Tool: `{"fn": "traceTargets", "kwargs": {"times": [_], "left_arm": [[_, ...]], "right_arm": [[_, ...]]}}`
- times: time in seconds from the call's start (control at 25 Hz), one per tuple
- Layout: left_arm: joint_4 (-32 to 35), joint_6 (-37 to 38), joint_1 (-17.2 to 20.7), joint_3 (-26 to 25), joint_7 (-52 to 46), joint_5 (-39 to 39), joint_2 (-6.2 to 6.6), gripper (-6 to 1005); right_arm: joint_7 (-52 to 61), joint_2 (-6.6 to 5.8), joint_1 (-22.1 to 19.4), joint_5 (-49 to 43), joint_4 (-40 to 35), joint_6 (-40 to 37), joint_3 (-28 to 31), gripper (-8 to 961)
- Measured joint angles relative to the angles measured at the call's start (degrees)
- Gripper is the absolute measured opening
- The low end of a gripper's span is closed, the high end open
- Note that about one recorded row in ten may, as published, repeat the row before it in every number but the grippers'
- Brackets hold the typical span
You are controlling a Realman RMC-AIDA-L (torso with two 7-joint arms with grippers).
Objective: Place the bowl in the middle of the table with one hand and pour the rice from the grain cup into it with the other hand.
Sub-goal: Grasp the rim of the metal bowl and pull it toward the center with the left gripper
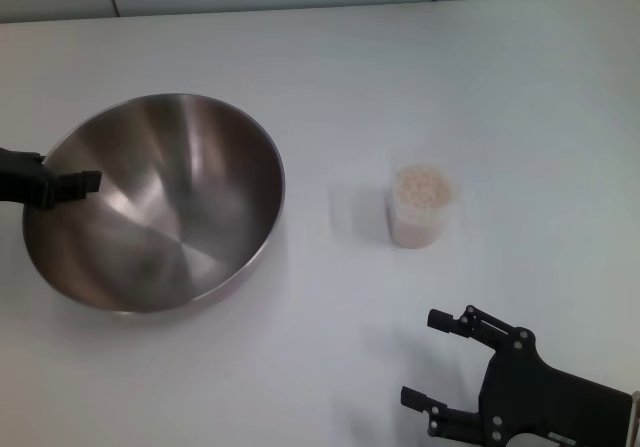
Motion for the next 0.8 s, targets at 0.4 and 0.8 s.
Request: {"fn": "traceTargets", "kwargs": {"times": [0.4, 0.8], "left_arm": [[-0.7, 0.2, -1.1, -0.4, -0.6, 0.1, 0.17, 172], [-6.3, 2.2, -6.1, -1.2, -7.6, -0.1, 3.05, 42]], "right_arm": [[0.0, 0.0, 0.0, 0.0, 0.0, 0.0, 0.0, 833], [0.0, 0.0, 0.2, 0.0, 0.0, 0.0, -0.1, 832]]}}
